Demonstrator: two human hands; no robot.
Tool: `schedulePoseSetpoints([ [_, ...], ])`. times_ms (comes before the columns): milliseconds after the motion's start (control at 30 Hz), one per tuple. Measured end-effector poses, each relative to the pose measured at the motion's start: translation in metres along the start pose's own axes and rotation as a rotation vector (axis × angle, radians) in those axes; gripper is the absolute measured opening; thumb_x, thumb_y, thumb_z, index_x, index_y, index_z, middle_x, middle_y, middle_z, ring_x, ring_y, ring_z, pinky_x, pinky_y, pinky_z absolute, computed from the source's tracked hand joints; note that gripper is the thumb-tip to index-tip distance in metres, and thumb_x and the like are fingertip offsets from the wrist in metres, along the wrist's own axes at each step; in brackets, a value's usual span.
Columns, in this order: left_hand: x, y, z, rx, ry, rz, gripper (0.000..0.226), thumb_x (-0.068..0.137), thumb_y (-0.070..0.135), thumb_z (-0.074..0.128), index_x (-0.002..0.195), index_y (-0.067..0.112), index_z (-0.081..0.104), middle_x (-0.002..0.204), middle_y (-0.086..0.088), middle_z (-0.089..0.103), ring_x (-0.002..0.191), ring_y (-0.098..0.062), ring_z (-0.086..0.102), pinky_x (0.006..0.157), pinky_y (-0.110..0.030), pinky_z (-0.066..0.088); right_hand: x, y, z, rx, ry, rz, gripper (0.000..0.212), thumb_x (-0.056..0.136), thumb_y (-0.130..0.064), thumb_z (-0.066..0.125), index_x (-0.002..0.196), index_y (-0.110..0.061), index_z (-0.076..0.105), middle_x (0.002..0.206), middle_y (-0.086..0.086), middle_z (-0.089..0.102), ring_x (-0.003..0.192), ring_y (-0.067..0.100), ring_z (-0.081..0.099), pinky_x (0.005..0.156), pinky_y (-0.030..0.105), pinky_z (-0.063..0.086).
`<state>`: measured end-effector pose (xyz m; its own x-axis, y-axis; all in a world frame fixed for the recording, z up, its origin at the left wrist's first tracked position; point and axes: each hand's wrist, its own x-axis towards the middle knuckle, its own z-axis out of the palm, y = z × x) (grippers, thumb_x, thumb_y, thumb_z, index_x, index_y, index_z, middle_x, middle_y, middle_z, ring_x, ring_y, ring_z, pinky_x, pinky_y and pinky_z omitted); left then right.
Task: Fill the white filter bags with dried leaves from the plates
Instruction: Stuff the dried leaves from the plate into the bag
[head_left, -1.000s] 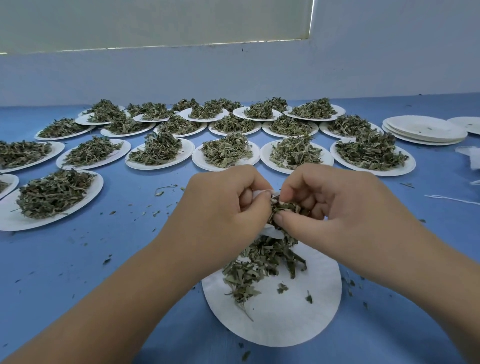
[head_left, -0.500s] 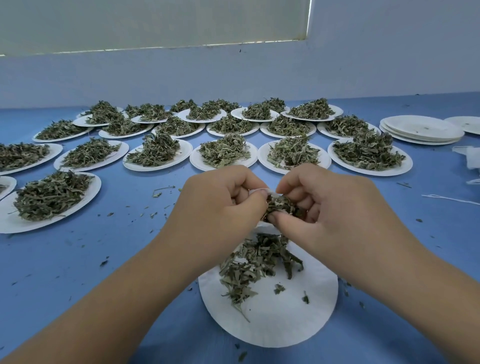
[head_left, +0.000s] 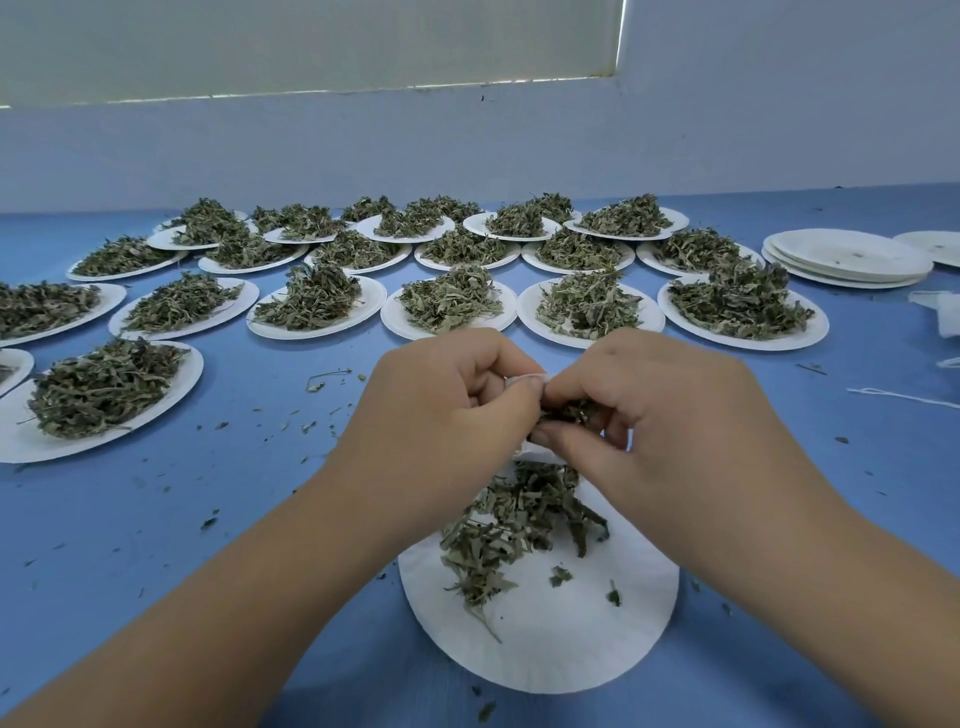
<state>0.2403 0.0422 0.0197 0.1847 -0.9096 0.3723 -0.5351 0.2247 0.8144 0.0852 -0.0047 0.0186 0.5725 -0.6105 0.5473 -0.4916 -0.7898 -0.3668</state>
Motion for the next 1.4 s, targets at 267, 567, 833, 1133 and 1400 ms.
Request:
schedulePoseSetpoints([
  [267, -0.001, 0.003, -0.002, -0.038, -0.005, 0.026, 0.017, 0.086, 0.013, 0.065, 0.073, 0.022, 0.071, 0.049, -0.003, 0.055, 0.045, -0.008, 0.044, 0.045, -0.012, 0.034, -0.001, -0.002, 0.002, 0.088, 0.134, 0.031, 0.018, 0.074, -0.019, 0.079, 0.075, -0.026, 0.062, 0.076, -0.013, 0.056, 0.067, 0.005, 0.056, 0.061, 0.023, 0.047],
  [567, 0.001, 0.002, -0.003, -0.045, -0.003, 0.016, 0.015, 0.086, 0.017, 0.064, 0.074, 0.023, 0.07, 0.051, -0.007, 0.055, 0.048, -0.013, 0.047, 0.047, -0.018, 0.037, 0.0, 0.001, 0.002, 0.413, 0.142, 0.134, 0.02, 0.076, -0.012, 0.076, 0.075, -0.028, 0.064, 0.076, -0.012, 0.065, 0.069, 0.007, 0.066, 0.06, 0.017, 0.052],
  [833, 0.003, -0.001, -0.004, -0.051, -0.007, 0.009, 0.015, 0.087, 0.017, 0.065, 0.074, 0.022, 0.07, 0.049, -0.001, 0.052, 0.047, -0.012, 0.044, 0.046, -0.019, 0.036, 0.001, -0.001, -0.002, 0.535, 0.102, 0.137, 0.018, 0.079, -0.01, 0.075, 0.076, -0.027, 0.069, 0.073, -0.011, 0.068, 0.068, 0.008, 0.066, 0.06, 0.022, 0.052],
  [1133, 0.007, -0.003, -0.011, -0.113, 0.066, -0.033, 0.015, 0.089, 0.019, 0.066, 0.075, 0.02, 0.071, 0.041, 0.012, 0.039, 0.042, -0.005, 0.041, 0.044, -0.015, 0.036, 0.004, 0.006, -0.015, 0.461, 0.007, 0.242, 0.026, 0.075, -0.058, 0.062, 0.087, -0.035, 0.058, 0.087, -0.017, 0.06, 0.073, 0.003, 0.059, 0.06, 0.017, 0.046],
  [1400, 0.007, -0.001, -0.014, -0.287, 0.087, -0.1, 0.016, 0.089, 0.01, 0.066, 0.073, 0.013, 0.071, 0.045, 0.006, 0.043, 0.036, -0.003, 0.041, 0.037, -0.011, 0.034, 0.001, 0.008, -0.005, 0.345, -0.109, 0.215, 0.035, 0.066, -0.051, 0.071, 0.092, -0.039, 0.051, 0.092, -0.022, 0.058, 0.068, 0.003, 0.059, 0.061, 0.02, 0.049],
])
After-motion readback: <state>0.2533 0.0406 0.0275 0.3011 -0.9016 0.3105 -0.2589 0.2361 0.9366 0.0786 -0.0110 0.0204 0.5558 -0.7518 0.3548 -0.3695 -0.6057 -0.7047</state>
